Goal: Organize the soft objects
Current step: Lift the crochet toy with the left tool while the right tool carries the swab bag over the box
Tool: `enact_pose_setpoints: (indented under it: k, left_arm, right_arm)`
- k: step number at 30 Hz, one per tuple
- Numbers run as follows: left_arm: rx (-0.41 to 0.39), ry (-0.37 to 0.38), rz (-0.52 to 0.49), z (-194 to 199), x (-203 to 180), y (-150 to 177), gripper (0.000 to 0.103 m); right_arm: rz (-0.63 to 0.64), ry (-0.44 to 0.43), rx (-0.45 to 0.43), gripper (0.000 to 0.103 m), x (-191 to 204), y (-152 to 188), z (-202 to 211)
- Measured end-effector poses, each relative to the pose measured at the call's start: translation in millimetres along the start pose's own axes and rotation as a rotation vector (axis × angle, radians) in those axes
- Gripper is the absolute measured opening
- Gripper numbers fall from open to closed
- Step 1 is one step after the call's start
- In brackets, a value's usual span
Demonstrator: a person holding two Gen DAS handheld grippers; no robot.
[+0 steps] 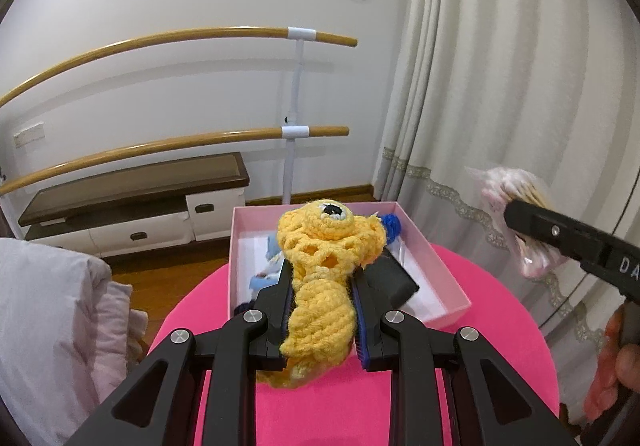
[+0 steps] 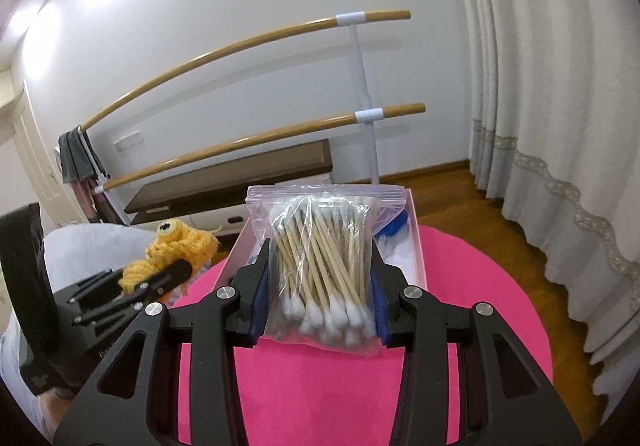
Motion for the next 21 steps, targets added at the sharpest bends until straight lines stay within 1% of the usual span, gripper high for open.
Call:
enact_pose_setpoints:
  k: [5, 9, 17, 21]
  left_arm:
    - [0.020, 0.017, 0.026, -42.8, 2.3, -28.4, 0.021]
    - [0.042, 0.022, 0.035, -79.3, 2.3, -45.5, 0.021]
    - [0.089, 0.040, 0.040, -152.3, -2.7, -64.2, 0.021]
    - [0.114, 0.044, 0.042, -184.5, -4.0, -68.0, 0.021]
  right_arm:
    - [-0.010, -0.007, 0.025, 0.038, -14.5, -21.1, -31.1]
    - [-0.017, -0.007, 0.065, 0.038, -26.3, -29.7, -62.0]
    - [-0.049, -0.008, 0.152, 0.038, -54.7, -23.0, -118.2]
    - [-0.056, -0.010, 0.177, 0.038, -62.7, -16.8, -133.3]
Point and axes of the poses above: each gripper's, at about its wrist camera, not at the fingertips, and z roughly against the way its jaws point, x to its left, y to its underside, the point moved 1 cm from there along -z, roughly the way its jaws point, and after that the axes turned 9 degrees about z, right-handed, at the moved point
